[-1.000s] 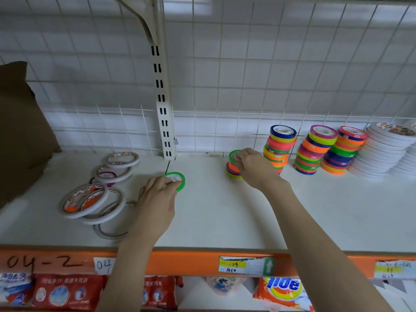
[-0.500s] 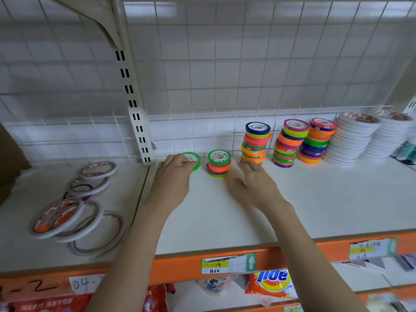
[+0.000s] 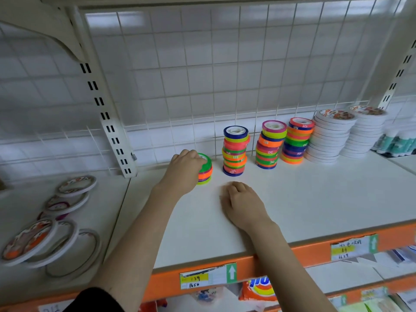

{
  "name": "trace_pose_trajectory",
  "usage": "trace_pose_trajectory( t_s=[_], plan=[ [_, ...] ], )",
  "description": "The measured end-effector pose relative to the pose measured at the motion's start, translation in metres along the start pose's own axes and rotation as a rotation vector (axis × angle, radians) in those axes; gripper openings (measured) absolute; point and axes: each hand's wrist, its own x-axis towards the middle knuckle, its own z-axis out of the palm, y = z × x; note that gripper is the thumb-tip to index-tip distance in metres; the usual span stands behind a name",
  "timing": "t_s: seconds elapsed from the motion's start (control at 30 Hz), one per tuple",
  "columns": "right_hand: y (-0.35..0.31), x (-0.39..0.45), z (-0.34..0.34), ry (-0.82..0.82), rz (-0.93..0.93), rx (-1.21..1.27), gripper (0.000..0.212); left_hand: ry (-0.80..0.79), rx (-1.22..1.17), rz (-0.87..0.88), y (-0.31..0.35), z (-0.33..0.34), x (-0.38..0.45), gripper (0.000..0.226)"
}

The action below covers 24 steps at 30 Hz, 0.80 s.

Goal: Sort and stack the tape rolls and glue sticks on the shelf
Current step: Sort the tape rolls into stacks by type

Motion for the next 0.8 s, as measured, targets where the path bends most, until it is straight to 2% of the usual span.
trace_pose_trajectory(
  t_s=[0.27,0.43,0.53,0.7,0.8],
  plan=[
    [0.001,-0.001,0.0,0.022,-0.011,0.02,0.044,-0.021,-0.047,-0.035,0.006,0.002,-0.001,0.05],
    [-0.004,-0.001,-0.005,0.013,-0.028,0.034,0.048,0.092,-0.202,-0.098,0.001,-0.001,-0.029,0.043],
    [-0.016,-0.001,-0.012,-0.002,-0.072,0.06,0.048,0.124,-0.217,-0.173,-0.012,0.001,-0.058,0.042],
    [-0.052,0.01,-0.006,-0.034,-0.187,0.12,0.032,0.113,-0.3,-0.394,-0.061,0.013,-0.111,0.037],
    [-0.083,0.015,-0.001,-0.048,-0.226,0.144,0.033,0.109,-0.307,-0.489,-0.094,0.01,-0.142,0.032]
  ],
)
